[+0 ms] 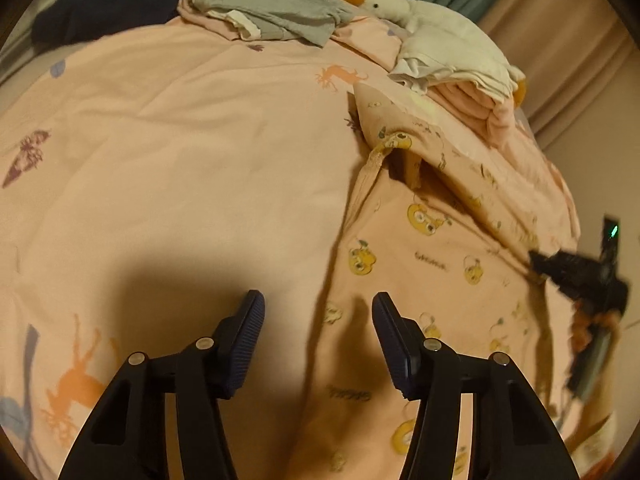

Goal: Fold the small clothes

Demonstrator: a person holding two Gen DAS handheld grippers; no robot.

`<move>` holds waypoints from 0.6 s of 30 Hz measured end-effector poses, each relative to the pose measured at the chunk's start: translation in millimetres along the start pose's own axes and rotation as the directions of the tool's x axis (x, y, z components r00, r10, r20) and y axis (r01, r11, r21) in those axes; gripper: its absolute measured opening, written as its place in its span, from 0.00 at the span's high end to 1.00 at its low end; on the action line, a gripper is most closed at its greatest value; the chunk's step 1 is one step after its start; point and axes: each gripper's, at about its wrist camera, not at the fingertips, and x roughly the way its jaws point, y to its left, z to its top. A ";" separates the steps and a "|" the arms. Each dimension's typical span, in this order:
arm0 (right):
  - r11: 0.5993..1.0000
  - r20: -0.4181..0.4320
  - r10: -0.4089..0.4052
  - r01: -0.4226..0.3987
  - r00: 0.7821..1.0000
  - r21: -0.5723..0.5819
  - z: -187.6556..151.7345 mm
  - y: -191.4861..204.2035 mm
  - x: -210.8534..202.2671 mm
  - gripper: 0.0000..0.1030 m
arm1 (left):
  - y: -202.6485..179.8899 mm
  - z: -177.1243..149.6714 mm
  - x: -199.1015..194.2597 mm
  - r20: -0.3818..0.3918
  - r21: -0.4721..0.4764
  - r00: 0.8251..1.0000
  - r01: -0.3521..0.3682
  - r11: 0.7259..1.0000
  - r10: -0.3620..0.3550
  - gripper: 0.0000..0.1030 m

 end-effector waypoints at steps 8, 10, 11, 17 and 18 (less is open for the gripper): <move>0.953 -0.014 0.279 -0.279 0.960 -0.119 -12.6 113.7 -25.0 0.76 | -2.4 -8.5 -4.9 0.088 0.086 0.985 -0.156 0.984 0.149 0.63; 0.920 -0.081 0.369 -0.377 0.926 -0.109 -15.7 152.7 -5.8 0.76 | -5.6 -1.0 -6.1 0.116 0.102 0.978 -0.187 0.977 0.175 0.65; 0.909 -0.102 0.395 -0.404 0.913 -0.099 -17.5 169.0 3.9 0.76 | -5.8 4.7 -11.1 0.146 0.105 0.977 -0.171 0.980 0.155 0.65; 0.913 -0.224 0.319 -0.362 0.921 -0.190 -47.2 227.6 69.0 0.78 | -8.1 32.6 -37.7 0.286 0.102 0.955 -0.111 0.989 0.078 0.65; 0.901 -0.201 0.323 -0.365 0.925 -0.234 -49.0 229.1 64.1 0.78 | -9.2 38.0 -35.3 0.280 0.111 0.956 -0.126 0.986 0.090 0.65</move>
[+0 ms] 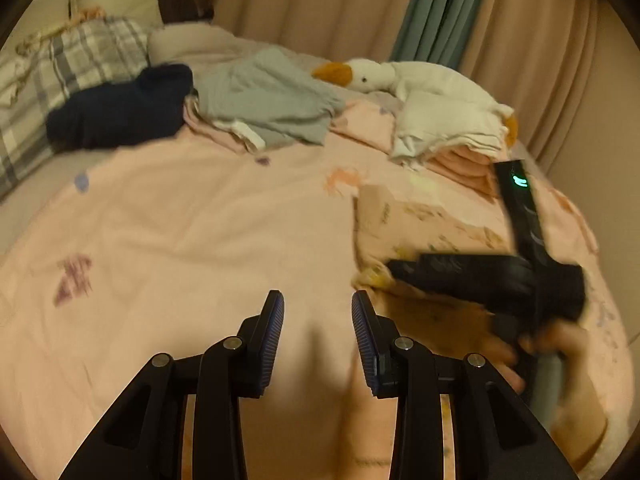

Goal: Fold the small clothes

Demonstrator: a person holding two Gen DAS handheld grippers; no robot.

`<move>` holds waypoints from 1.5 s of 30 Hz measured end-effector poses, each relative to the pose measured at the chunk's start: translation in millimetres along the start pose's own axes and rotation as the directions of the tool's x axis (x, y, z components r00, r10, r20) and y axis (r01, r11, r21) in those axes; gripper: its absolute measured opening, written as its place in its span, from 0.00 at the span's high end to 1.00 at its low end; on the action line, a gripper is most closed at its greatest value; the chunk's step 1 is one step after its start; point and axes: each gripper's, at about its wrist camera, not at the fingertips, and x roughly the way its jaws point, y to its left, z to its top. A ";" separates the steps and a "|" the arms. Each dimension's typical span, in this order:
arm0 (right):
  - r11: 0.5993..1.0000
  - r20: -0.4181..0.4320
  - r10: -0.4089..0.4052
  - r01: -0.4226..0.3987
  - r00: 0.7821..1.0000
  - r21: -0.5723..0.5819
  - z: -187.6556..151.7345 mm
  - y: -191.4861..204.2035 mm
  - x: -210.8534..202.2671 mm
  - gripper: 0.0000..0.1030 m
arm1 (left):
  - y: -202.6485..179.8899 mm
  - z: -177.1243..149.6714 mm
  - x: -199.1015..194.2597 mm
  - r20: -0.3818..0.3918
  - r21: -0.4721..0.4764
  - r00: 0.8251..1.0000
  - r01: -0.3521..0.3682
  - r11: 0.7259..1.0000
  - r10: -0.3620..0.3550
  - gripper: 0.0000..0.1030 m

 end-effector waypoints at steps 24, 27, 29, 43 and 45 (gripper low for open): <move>0.978 0.155 -0.139 0.111 0.978 0.176 -47.6 -190.6 -168.2 0.74 | -57.7 16.4 45.5 -0.174 0.110 0.979 0.128 0.986 -0.107 0.72; 0.970 0.110 -0.204 0.186 0.973 0.156 -74.8 -188.9 -162.0 0.69 | -54.3 -16.2 48.5 -0.248 0.133 0.966 0.112 0.985 -0.077 0.72; 0.962 0.105 -0.232 0.212 0.967 0.171 -95.2 -196.5 -157.1 0.76 | -50.2 -42.5 55.6 -0.283 0.164 0.959 0.036 0.986 0.012 0.72; 0.879 0.159 -0.007 -0.070 0.987 0.472 -262.2 -174.8 -257.2 0.31 | 16.2 -128.0 -92.9 -0.235 -0.332 0.902 0.275 0.902 -0.362 0.35; 0.856 0.164 0.015 -0.097 0.986 0.508 -279.1 -173.6 -252.6 0.30 | 15.0 -143.4 -101.6 -0.216 -0.392 0.885 0.308 0.867 -0.412 0.35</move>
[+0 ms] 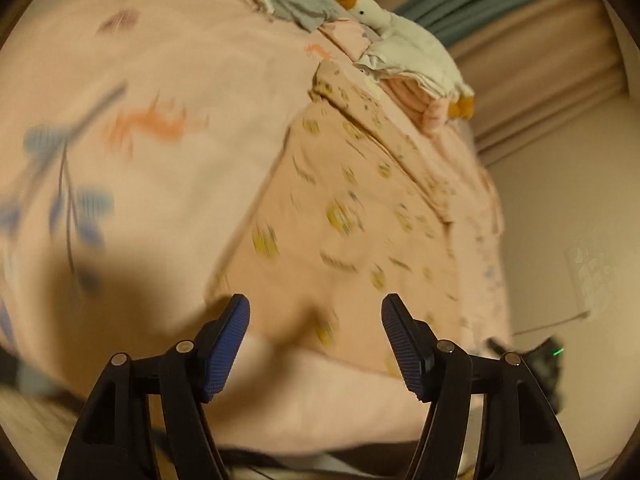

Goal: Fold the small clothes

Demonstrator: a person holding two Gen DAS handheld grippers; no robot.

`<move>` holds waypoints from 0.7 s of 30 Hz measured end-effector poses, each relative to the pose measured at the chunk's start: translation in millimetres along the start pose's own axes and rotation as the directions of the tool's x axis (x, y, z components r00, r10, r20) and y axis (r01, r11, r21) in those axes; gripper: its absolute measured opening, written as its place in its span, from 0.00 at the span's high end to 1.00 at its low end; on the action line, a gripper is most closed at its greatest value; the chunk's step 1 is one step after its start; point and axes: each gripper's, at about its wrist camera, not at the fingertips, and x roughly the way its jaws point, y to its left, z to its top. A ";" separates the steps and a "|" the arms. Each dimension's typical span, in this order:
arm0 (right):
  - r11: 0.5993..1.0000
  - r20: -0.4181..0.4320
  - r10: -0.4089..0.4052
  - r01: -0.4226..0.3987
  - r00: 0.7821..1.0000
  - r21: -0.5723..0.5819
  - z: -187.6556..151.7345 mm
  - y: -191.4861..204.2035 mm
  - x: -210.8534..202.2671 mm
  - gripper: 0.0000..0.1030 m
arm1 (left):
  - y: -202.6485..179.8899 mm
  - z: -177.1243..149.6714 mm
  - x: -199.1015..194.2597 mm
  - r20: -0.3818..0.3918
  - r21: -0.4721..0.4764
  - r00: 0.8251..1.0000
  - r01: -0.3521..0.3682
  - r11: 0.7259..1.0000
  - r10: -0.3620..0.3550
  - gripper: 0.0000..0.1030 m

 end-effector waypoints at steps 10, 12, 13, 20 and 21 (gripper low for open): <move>0.981 0.021 0.112 -0.114 0.994 0.157 -64.9 -13.9 -0.4 0.31 | -17.1 -36.9 36.1 -0.064 -0.064 0.991 0.114 0.991 -0.118 0.35; 0.979 0.007 0.134 -0.133 0.991 0.155 -63.7 -10.4 6.7 0.31 | -27.3 -33.0 39.6 -0.010 -0.006 0.997 0.075 0.997 -0.075 0.35; 0.975 0.008 0.150 -0.150 0.989 0.166 -63.8 -9.3 9.9 0.31 | -29.9 -32.2 42.1 0.000 0.016 0.999 0.050 0.999 -0.050 0.35; 0.938 0.081 0.266 -0.277 0.961 0.208 -59.4 -1.7 34.6 0.32 | -36.4 -16.2 63.8 0.107 0.016 0.994 0.003 1.000 -0.004 0.35; 0.933 0.090 0.276 -0.289 0.957 0.213 -56.0 -1.4 36.6 0.34 | -36.7 -13.1 65.2 0.106 0.013 0.994 0.003 1.000 -0.005 0.35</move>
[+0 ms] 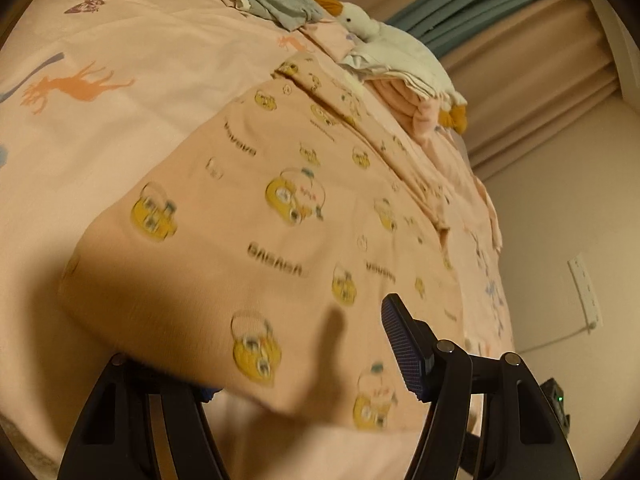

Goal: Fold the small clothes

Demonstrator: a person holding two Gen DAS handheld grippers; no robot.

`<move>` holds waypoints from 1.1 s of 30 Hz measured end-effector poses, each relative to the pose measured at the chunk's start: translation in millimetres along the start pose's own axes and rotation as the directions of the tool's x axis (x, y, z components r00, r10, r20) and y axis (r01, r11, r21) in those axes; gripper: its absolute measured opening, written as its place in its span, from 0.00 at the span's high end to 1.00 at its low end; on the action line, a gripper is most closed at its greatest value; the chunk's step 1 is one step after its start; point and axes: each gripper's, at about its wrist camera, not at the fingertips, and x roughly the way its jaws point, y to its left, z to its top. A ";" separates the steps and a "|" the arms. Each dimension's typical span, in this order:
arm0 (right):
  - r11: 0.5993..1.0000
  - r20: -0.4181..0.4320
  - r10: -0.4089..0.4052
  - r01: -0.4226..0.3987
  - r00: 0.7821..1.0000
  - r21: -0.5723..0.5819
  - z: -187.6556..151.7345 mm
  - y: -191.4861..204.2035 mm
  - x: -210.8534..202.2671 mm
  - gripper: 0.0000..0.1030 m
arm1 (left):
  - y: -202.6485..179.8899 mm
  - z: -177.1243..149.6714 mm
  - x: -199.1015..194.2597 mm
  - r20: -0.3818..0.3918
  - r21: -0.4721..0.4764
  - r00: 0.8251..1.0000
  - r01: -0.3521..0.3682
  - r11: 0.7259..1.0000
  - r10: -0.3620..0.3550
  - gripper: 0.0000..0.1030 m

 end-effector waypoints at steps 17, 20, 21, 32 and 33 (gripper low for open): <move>0.991 0.106 -0.100 0.109 0.989 -0.079 21.4 -1.0 17.1 0.95 | 8.6 8.2 7.1 0.077 0.010 0.983 -0.168 0.986 0.167 0.98; 0.994 0.103 -0.075 0.083 0.992 -0.075 25.3 4.7 14.7 0.94 | -2.6 14.7 3.5 0.093 0.038 0.981 -0.174 0.984 0.170 0.98; 0.996 0.100 -0.050 0.057 0.994 -0.072 28.8 8.1 13.5 0.94 | -3.9 19.4 3.1 0.089 0.030 0.983 -0.163 0.986 0.160 0.98; 0.971 0.127 -0.026 0.055 0.992 -0.232 142.9 108.7 68.7 0.94 | -63.9 149.0 57.5 0.129 0.096 0.984 -0.134 0.986 0.121 0.98; 0.970 0.129 -0.047 0.076 0.991 -0.233 157.8 114.6 81.1 0.94 | -67.6 166.2 75.7 0.109 0.098 0.984 -0.151 0.984 0.140 0.98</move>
